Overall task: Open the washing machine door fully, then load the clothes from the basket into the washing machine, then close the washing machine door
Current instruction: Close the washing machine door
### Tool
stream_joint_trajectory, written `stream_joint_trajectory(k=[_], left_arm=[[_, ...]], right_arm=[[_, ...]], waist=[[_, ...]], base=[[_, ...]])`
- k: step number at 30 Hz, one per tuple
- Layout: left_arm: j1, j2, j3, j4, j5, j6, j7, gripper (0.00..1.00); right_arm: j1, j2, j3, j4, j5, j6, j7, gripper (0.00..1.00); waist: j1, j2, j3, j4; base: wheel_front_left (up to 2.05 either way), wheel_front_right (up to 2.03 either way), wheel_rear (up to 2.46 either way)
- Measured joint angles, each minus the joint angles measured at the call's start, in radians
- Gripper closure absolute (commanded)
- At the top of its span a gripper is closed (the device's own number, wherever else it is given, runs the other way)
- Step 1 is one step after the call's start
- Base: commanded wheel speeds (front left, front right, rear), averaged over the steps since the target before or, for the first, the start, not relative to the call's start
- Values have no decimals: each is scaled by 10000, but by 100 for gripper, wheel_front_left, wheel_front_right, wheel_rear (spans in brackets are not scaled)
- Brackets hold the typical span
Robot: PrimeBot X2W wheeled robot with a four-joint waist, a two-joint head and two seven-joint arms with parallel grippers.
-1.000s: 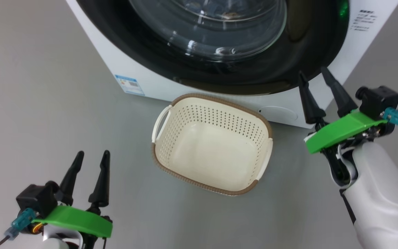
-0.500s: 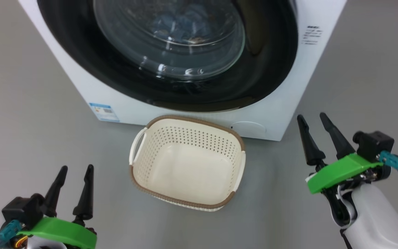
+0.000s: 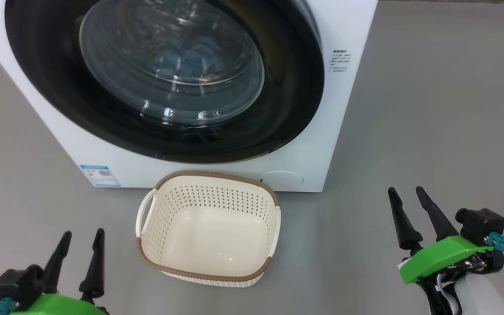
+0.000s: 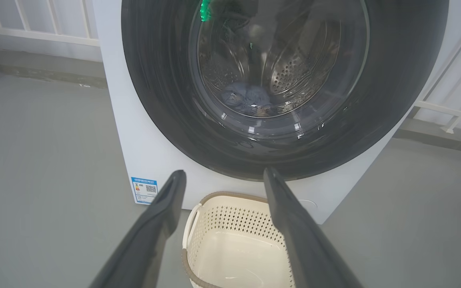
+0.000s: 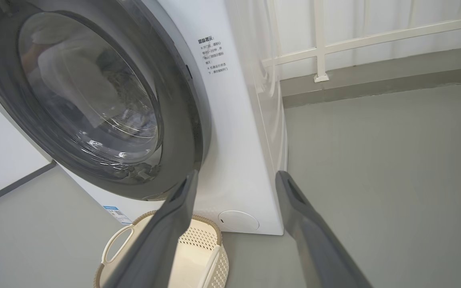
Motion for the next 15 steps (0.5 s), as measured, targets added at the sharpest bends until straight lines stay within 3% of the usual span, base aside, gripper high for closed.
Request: stream_joint_trajectory(k=[15], left_arm=[[398, 96, 247, 92, 2, 0, 0, 0]], right_arm=[[903, -42, -355, -217, 29, 0, 0, 0]], waist=[[0, 0, -540, -712]], base=[[0, 0, 0]])
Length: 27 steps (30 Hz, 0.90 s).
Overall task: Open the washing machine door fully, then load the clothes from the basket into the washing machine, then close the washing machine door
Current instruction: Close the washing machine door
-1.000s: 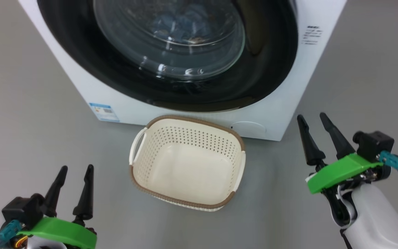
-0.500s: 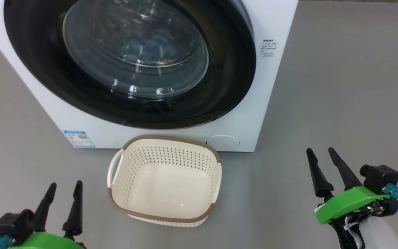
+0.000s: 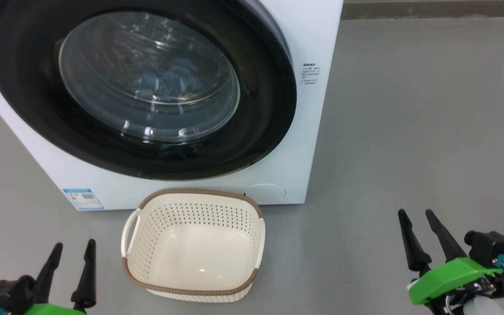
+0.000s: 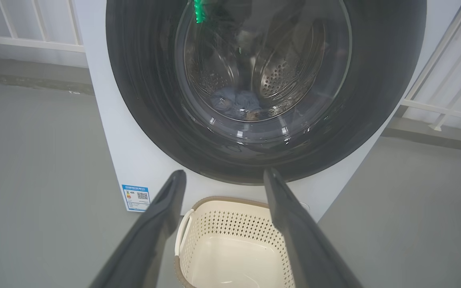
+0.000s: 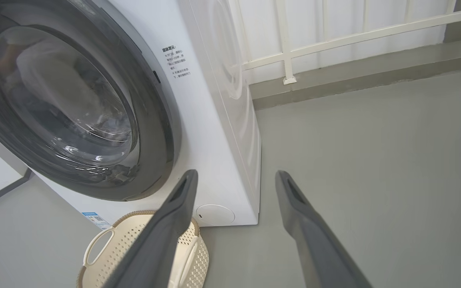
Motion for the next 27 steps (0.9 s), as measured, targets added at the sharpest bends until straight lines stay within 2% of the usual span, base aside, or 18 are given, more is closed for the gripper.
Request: stream_joint_trajectory(k=[27], left_arm=[[364, -29, 420, -21, 268, 0, 0, 0]], right_arm=[[501, -61, -313, -71, 0, 0, 0, 0]], waist=[[0, 0, -225, -172]], base=[[0, 0, 0]])
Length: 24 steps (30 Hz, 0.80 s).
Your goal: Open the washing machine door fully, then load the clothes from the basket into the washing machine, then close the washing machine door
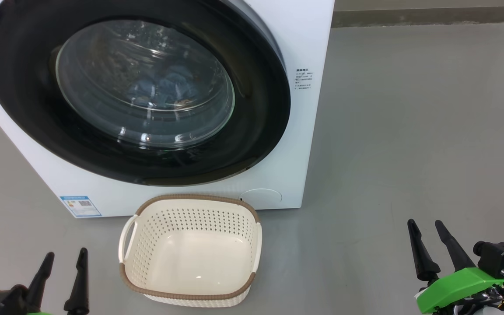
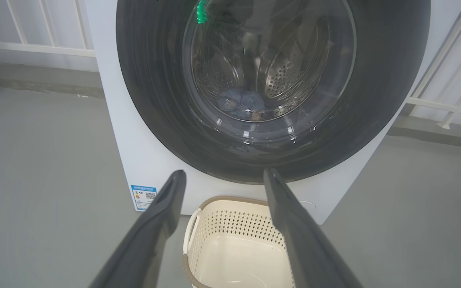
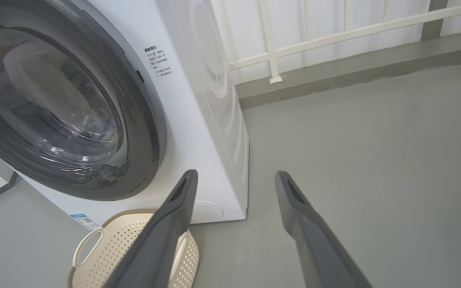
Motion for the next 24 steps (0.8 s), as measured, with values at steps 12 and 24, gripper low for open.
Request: stream_joint_trajectory(k=[12, 24], left_arm=[[0, -2, -40, 0, 0, 0, 0, 0], [86, -353, -163, 320, -8, 2, 12, 100]], right_arm=[[0, 0, 19, -73, 0, 0, 0, 0], [119, 190, 102, 301, 0, 0, 4, 100]], waist=[[1, 0, 51, 43], [1, 0, 74, 34]], base=[[0, 0, 0], [0, 0, 0]])
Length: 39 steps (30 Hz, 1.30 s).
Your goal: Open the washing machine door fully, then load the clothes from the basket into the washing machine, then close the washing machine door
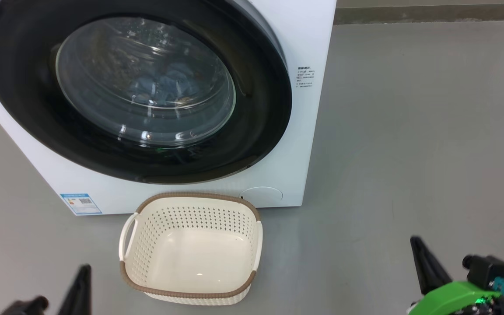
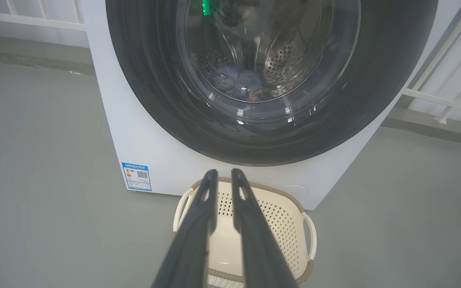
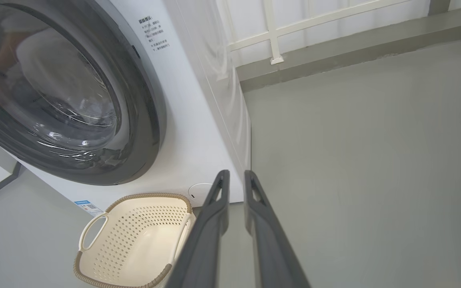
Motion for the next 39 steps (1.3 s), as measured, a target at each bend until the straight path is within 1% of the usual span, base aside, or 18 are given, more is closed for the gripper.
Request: stream_joint_trajectory(k=[4, 9, 12, 39], left_arm=[[205, -364, -134, 259, -130, 0, 82, 100], [220, -372, -79, 259, -506, 0, 184, 100], [220, -393, -40, 261, -840, 0, 268, 100], [92, -725, 364, 242, -3195, 2, 1055, 100]], right_arm=[[296, 176, 8, 288, 33, 0, 71, 100], [295, 199, -21, 230, 566, 0, 192, 100], [295, 215, -44, 182, 798, 0, 314, 100], [295, 384, -376, -274, 3269, 0, 1072, 100]], waist=[[0, 0, -4, 3], [12, 0, -39, 11], [3, 0, -35, 16], [2, 0, -82, 60]], base=[[0, 0, 0], [0, 0, 0], [0, 0, 0], [0, 0, 0]])
